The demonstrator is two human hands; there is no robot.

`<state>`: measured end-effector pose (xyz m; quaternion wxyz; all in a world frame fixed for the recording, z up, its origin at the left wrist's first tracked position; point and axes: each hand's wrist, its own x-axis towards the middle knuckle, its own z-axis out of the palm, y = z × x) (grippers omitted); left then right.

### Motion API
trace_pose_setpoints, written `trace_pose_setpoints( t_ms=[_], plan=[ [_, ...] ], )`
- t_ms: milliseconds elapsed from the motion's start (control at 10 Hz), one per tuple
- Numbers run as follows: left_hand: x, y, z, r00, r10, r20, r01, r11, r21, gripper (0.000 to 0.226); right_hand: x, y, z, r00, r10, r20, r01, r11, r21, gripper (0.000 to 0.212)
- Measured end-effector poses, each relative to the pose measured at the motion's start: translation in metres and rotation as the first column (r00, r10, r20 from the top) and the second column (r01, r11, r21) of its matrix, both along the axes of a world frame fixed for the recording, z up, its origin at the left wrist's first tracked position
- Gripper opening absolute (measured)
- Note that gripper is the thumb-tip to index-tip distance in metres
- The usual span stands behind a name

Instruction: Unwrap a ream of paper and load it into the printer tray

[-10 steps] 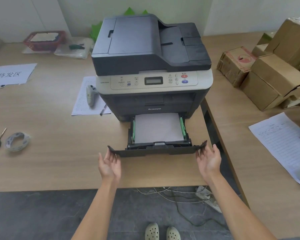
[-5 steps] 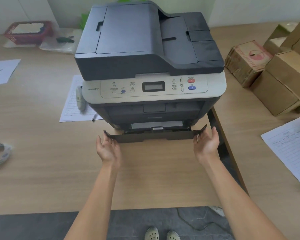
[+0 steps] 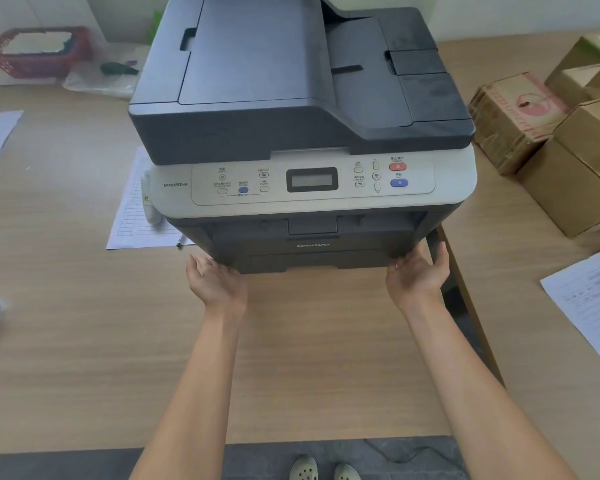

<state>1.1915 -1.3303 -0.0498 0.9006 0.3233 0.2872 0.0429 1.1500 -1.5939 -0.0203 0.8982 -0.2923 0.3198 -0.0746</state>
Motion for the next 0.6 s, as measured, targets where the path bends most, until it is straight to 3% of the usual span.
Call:
trace_pose_setpoints(
  t_ms=[200, 300, 400, 500, 600],
  plan=[
    [-0.001, 0.005, 0.0, 1.0, -0.022, -0.014, 0.022, 0.999, 0.028, 0.058, 0.0, -0.003, 0.004, 1.0, 0.021, -0.019, -0.021, 1.0, 0.009, 0.062],
    [-0.008, 0.006, 0.006, 0.998, -0.064, 0.014, 0.062, 0.994, 0.086, 0.05, -0.005, -0.004, 0.01, 0.997, -0.03, -0.075, 0.031, 0.999, 0.011, 0.063],
    [-0.027, -0.002, 0.017, 0.997, -0.079, -0.014, 0.08, 0.996, 0.051, 0.037, -0.016, -0.001, 0.011, 0.988, -0.128, -0.091, 0.133, 0.99, 0.055, 0.063],
    [-0.053, -0.01, 0.029, 0.992, -0.116, -0.044, 0.117, 0.993, 0.027, 0.049, -0.037, 0.007, 0.018, 0.986, -0.13, -0.109, 0.142, 0.984, 0.11, 0.06],
    [-0.078, -0.025, 0.036, 0.964, -0.236, -0.122, 0.252, 0.958, 0.138, 0.05, -0.062, 0.016, 0.022, 0.988, -0.052, -0.144, 0.064, 0.995, 0.081, 0.055]
  ],
)
